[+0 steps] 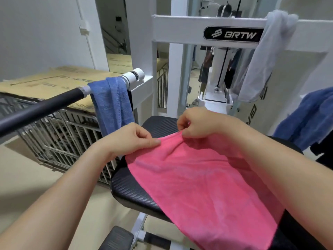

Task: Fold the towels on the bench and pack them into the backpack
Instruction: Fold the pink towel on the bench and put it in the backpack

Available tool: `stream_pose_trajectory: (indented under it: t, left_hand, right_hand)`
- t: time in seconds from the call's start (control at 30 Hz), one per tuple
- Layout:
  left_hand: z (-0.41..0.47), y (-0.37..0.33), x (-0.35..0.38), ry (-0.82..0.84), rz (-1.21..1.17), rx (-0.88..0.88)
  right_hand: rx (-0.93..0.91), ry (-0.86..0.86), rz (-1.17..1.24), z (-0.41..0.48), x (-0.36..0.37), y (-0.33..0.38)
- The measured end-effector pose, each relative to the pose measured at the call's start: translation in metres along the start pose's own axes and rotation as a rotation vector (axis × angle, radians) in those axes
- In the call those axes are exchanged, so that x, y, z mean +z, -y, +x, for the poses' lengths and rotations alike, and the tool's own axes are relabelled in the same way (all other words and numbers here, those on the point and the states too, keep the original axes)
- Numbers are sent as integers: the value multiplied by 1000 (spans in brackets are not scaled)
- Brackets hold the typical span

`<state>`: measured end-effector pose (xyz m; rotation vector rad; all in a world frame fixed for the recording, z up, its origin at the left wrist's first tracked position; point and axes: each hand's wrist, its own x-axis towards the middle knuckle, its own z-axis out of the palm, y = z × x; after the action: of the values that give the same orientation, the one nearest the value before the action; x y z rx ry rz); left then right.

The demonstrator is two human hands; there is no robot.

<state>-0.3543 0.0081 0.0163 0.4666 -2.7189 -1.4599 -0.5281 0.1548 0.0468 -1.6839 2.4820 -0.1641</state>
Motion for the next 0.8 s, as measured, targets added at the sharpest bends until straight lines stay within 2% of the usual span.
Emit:
stream_pose_trajectory:
  t: [0.1,0.17,0.27,0.37,0.47,0.73,0.8]
  left_hand:
    - [-5,6,-1,-45,-141,33]
    - [-6,9,-2,-18,-154,50]
    - [-5,14,-2,-71,-197,57]
    - [-10,29,-12,-84,-313,18]
    - [-17,49,-21,-120,-413,-17]
    - [-34,46,-17,-377,-553,-17]
    - [-39,41,-14,-410,-561,-18]
  right_hand:
    - [70,-61,-172,7,-9,-14]
    - [112,-89,-174,12,-8,-22]
    - [77,-93,-120,13,1,-24]
    - [30,89,138,14,-9,-28]
    - [-22,296,115,25,-21,-37]
    - [-49,475,72,53,-32,-52]
    - [-57,452,28,57,-34,-58]
